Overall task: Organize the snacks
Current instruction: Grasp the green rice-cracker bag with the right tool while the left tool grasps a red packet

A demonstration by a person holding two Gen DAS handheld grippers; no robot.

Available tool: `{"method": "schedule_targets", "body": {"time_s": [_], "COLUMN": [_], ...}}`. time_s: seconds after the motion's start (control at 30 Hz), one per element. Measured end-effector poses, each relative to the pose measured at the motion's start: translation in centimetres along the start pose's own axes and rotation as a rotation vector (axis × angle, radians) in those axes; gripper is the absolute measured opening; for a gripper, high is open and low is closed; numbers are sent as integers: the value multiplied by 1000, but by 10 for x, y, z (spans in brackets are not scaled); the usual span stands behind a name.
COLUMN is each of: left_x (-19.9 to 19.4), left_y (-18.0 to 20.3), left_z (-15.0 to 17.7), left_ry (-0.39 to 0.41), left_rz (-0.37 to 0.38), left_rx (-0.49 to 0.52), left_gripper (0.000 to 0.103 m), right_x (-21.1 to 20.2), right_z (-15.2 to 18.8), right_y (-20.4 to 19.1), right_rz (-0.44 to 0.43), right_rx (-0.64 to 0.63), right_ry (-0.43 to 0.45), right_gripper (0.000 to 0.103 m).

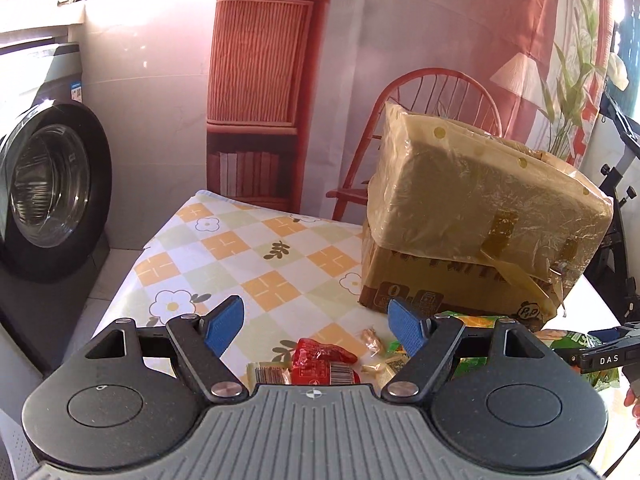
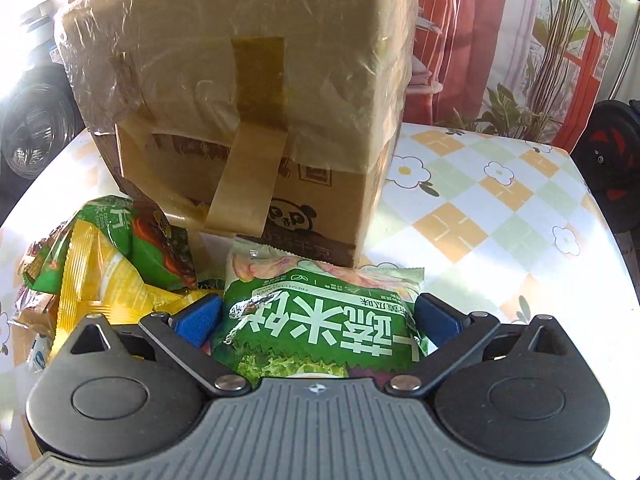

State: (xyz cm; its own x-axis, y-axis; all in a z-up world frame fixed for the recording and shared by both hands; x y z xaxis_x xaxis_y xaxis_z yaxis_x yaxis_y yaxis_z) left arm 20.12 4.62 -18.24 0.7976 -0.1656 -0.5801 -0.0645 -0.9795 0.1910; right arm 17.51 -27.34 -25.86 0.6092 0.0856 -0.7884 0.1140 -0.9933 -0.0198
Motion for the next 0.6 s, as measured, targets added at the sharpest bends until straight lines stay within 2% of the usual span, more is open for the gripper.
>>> {"method": "schedule_targets", "body": {"time_s": [0.23, 0.33, 0.37, 0.43, 0.5, 0.6], "left_x": [9, 12, 14, 15, 17, 20], "left_y": [-6, -7, -8, -10, -11, -13], "left_z": [26, 34, 36, 42, 46, 53], "left_ry": [-55, -70, -77, -92, -106, -127], "left_rz": [7, 7, 9, 12, 15, 18], "left_rx": [-3, 0, -3, -8, -9, -13], "left_gripper": [81, 81, 81, 81, 81, 80], "right_x": [5, 4, 3, -2, -8, -17], "right_z": [12, 14, 13, 12, 11, 13], "right_y": [0, 0, -1, -3, -6, -7], "right_rz": [61, 59, 57, 50, 51, 22], "right_rx": [15, 31, 29, 13, 1, 52], "right_ry": [-24, -12, -10, 17, 39, 67], "right_gripper": [103, 102, 101, 86, 82, 76]}}
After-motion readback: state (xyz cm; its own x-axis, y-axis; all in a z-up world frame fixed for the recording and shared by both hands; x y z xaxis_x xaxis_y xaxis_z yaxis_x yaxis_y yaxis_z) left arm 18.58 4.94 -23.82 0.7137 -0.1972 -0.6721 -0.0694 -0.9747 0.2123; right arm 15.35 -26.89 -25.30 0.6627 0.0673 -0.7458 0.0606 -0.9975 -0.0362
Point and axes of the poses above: each gripper's, at about its wrist camera, not at the fingertips, and x roughly the way its jaws point, y to its right, z to its underside, the point moved 10 cm from there along x, roughly the way its jaws point, and after that the axes turned 6 degrees about -x, right-handed, at the moved point
